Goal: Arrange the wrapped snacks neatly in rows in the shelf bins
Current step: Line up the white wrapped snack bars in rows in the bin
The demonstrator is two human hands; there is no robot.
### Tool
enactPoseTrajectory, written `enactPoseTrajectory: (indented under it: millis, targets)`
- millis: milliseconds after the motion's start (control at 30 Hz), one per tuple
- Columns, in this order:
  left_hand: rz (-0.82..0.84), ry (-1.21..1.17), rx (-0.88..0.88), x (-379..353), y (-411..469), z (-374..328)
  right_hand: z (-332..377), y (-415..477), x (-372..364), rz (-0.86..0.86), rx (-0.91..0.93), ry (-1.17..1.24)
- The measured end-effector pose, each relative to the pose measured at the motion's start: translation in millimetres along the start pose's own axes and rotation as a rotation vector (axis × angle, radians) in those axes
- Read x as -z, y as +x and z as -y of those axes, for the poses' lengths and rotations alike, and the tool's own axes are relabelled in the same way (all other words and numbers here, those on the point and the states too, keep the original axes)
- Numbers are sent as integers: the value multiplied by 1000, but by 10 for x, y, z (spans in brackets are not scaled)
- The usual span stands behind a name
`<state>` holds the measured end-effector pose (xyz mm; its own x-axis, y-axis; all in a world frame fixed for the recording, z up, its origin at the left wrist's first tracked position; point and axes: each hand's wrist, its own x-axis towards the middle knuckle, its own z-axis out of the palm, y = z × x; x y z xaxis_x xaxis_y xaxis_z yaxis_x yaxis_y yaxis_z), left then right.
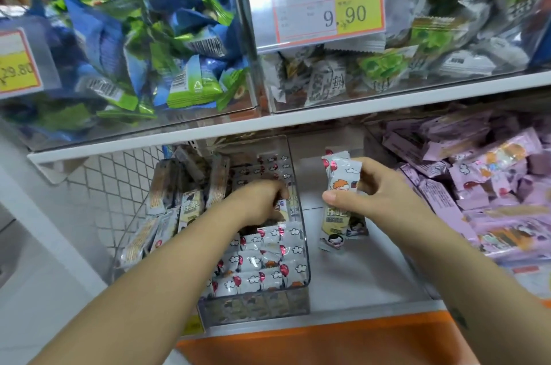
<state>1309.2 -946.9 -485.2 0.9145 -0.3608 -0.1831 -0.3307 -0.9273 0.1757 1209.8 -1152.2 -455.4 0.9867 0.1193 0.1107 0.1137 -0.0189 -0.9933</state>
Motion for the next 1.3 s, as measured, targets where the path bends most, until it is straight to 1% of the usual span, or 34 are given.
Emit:
enactPoseTrajectory:
  millis: [200,333,433,500,600,733,767,800,833,867,933,1000,1067,1100,1133,1167,1200,1233,1267,1300]
  targets:
    - [-13,-94,-11,79,-110,-2,14,-16,-45,18,5,0]
    - [15,7,-29,161,-216,-28,17,-13,-49,10,19,9]
    - [-38,-16,-49,221,-369,-27,15,-11,-39,0,27,-2]
    - [-129,-85,-48,298,-530,-18,11,-24,-38,0,36,-3]
    - [-341,-192,-13,421,-827,48,11,-49,-46,6,43,-1]
    - [-762,-220,132,447,-1213,268,16,-79,-82,21,44,-9]
    - [-831,-197,180,440,-1282,333,15,-82,-95,21,45,-11]
    - [-859,-158,226,427,-1334,401,14,-86,-110,21,45,-11]
    - [-855,-99,260,407,-1372,468,13,-88,-123,22,45,-13]
    - [-815,-31,282,381,-1395,531,8,-86,-132,23,49,-16]
    - [-673,56,326,335,-1414,622,10,-90,-145,27,54,-25]
    - [-552,82,388,311,-1424,663,5,-96,-142,28,59,-27]
    - [-497,113,443,339,-1440,633,5,-109,-118,20,72,-15]
    - [-496,147,450,365,-1447,588,9,-117,-108,15,86,-8]
    - [-513,182,432,392,-1452,530,17,-124,-100,9,102,-9]
    - [-542,190,375,418,-1452,454,37,-133,-94,1,123,-19]
    - [-559,153,282,444,-1446,357,54,-136,-91,-7,145,-25]
    - [-544,54,163,470,-1433,246,76,-143,-95,-13,171,-29]
    - [-483,-99,44,498,-1421,118,92,-147,-110,-22,193,-42]
    - [-383,-276,-45,525,-1410,-14,106,-154,-129,-32,225,-74]
